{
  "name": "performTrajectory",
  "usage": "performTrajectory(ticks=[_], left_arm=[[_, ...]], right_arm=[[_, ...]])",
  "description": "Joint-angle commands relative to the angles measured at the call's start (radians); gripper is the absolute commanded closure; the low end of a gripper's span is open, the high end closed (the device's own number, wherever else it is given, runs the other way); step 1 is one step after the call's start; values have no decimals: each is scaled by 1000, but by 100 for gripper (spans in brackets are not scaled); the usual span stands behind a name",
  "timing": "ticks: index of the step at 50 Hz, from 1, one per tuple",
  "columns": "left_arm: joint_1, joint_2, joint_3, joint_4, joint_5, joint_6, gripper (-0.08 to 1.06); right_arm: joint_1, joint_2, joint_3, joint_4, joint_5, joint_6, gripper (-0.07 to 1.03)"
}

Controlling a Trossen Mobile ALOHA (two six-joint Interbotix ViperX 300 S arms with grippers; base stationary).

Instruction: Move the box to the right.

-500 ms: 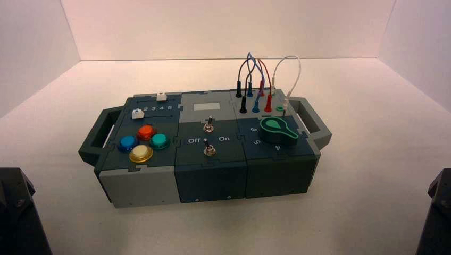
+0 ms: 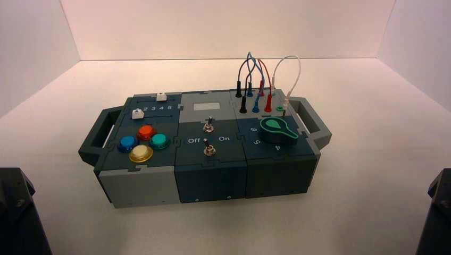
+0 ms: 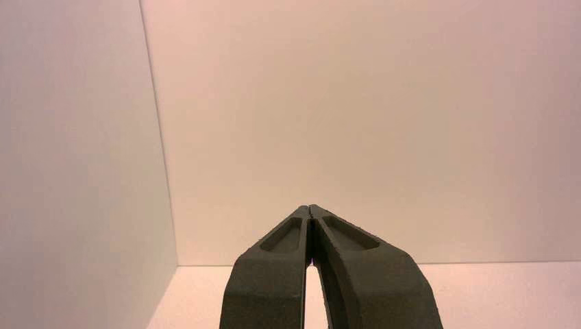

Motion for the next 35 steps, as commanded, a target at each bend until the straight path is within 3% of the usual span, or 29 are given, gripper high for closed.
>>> performTrajectory(ticks=[1,8,21,30,35], left_arm=[[-23,11,-35,0,28,8,100],[-55,29,-58,2,129,20,100],[-132,81,-163,-6,469,17,101],[-135,107,-235,-18,765,14,101],[-135,109,-256,-20,888,14,101]], right_arm=[[17,3,-32,3,0,3,98],[17,3,-40,3,40,3,98],[20,28,-92,2,239,5,98],[107,92,-135,3,367,5,99],[153,129,-153,3,454,5,99]])
